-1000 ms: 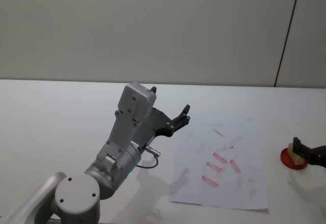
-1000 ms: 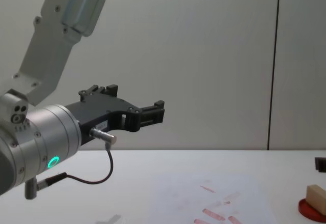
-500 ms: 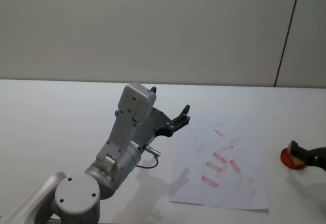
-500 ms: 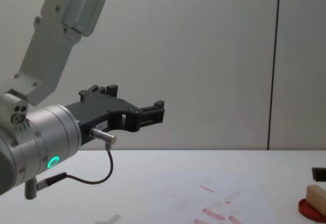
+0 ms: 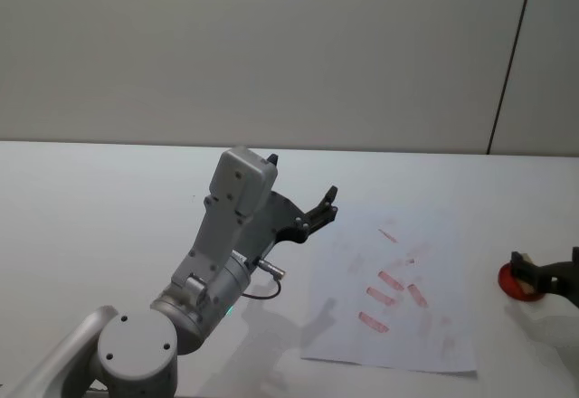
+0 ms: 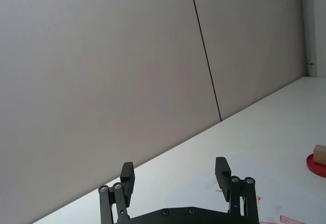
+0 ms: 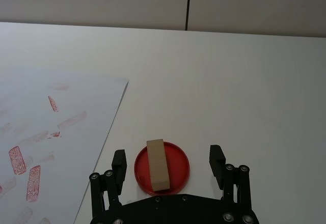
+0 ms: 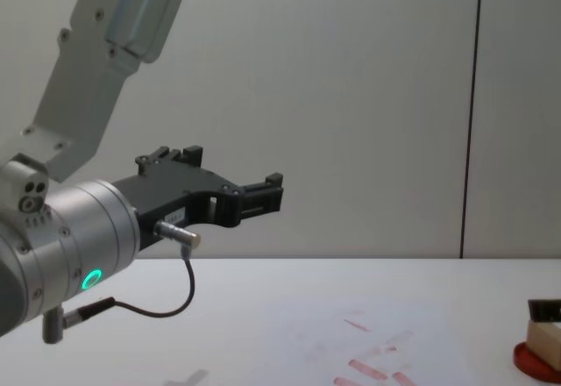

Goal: Use the one hand to pick up the stamp and affix it onto the A4 paper.

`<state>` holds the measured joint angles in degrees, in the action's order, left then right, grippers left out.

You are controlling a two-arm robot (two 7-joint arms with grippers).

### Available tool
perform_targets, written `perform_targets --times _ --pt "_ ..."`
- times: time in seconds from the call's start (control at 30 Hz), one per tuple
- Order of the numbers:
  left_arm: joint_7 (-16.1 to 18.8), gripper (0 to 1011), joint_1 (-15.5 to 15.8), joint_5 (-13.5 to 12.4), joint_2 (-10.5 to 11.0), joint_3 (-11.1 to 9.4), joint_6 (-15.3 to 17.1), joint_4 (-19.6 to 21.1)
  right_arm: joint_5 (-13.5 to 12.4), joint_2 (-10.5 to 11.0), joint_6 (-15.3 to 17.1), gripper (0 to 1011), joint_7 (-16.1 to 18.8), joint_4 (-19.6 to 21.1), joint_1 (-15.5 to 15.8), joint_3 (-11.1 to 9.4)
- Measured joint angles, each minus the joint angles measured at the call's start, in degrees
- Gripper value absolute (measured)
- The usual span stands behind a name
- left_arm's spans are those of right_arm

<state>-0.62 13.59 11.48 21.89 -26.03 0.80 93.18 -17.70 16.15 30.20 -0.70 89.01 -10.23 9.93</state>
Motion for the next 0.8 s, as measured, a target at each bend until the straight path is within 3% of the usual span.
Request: perform_targets --times 0.8 --pt "0.0 1002 0.0 0.0 0.0 0.0 0.0 0.0 2.9 -2.4 -0.4 1001 0.9 -6.5 -3.2 1.3"
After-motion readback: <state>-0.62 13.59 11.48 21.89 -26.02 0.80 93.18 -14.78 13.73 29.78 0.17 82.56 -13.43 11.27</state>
